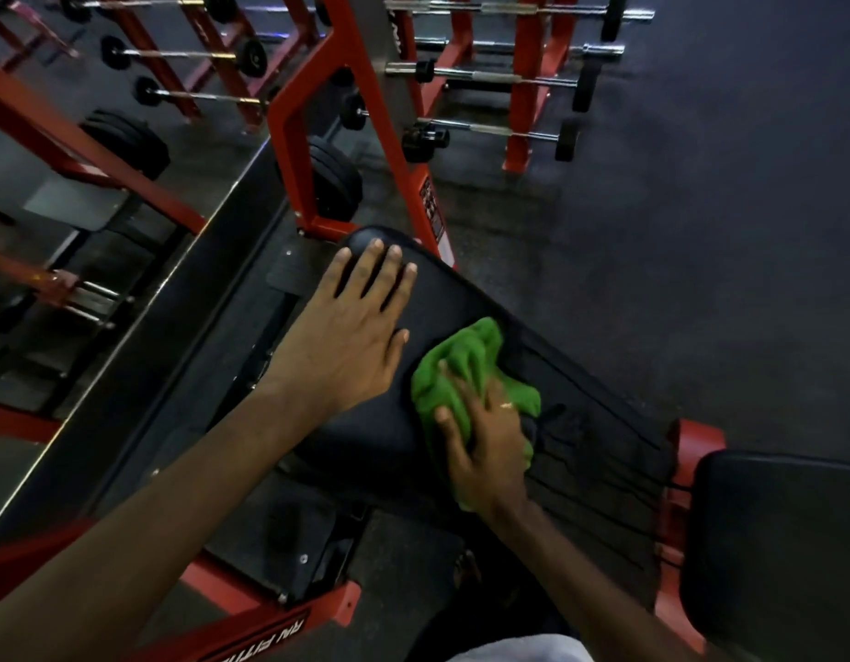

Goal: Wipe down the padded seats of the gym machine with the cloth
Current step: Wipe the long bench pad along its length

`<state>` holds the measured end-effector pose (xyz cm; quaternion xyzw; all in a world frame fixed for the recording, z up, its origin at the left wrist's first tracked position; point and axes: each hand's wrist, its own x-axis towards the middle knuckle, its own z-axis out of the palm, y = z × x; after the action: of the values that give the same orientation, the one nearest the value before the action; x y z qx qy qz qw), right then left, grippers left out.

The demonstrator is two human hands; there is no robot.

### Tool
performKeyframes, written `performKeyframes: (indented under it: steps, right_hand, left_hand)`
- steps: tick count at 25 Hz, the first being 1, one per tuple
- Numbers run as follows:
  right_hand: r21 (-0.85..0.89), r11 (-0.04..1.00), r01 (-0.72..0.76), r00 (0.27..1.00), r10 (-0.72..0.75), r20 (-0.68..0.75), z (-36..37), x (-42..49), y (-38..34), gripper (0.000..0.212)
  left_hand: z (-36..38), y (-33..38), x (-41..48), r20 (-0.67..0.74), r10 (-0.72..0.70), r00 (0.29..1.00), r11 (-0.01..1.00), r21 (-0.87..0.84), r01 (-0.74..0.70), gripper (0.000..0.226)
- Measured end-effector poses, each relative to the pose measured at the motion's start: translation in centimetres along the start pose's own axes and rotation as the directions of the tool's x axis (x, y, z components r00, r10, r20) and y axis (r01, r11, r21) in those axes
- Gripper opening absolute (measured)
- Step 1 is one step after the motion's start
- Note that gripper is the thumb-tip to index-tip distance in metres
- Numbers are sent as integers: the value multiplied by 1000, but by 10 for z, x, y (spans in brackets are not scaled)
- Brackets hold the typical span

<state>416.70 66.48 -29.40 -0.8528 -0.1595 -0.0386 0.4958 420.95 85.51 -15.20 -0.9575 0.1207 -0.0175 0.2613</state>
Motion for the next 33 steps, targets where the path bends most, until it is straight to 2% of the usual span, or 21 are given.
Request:
performKeyframes:
  steps: [3,8,11,14,18,20,24,27,30,32,33]
  right_hand:
    - [-75,992,106,992,-101,74,5,7,-16,55]
    - [-47,999,6,999,-8,-43,2,73,-18,58]
    - [-12,1000,-26,994,24,-107,3,79,-14,58]
    - [7,989,-149,977,148,-153,3,39,14,57]
    - [108,943,-314,919,330,-216,0,19,51,54]
    - [118,952,-281,927,301,-222,2,35,38,51]
    - [106,990,-89,975,109,-196,4,83,-9,46]
    - [78,996,-53,978,67,-196,1,81,12,49]
    - [136,948,-288,903,316,-290,-5,33,64,52]
    - [158,870,-467,818,493,-296,-12,7,84,59]
    - [169,845,-507,794,534,-289,-13,-3,85,60]
  left_hand:
    - [0,3,5,-9,13,1000,1000,-16,-13,70]
    - [-1,2,3,-32,17,999,1000,-21,-18,65]
    - [-3,4,2,-29,25,999,1000,-11,-25,66]
    - [0,4,1,-52,25,998,1000,17,-24,68]
    - [2,6,2,-49,15,999,1000,25,-14,70]
    - [2,6,3,-41,12,999,1000,26,-11,70]
    - [1,4,3,-42,18,999,1000,19,-17,68]
    - [-1,5,3,-49,18,999,1000,1,-18,69]
    - [-2,5,-1,-34,5,999,1000,2,-5,69]
    - [-6,6,1,-42,-19,999,999,-37,17,67]
    - [-9,9,4,-44,-15,999,997,-73,12,65]
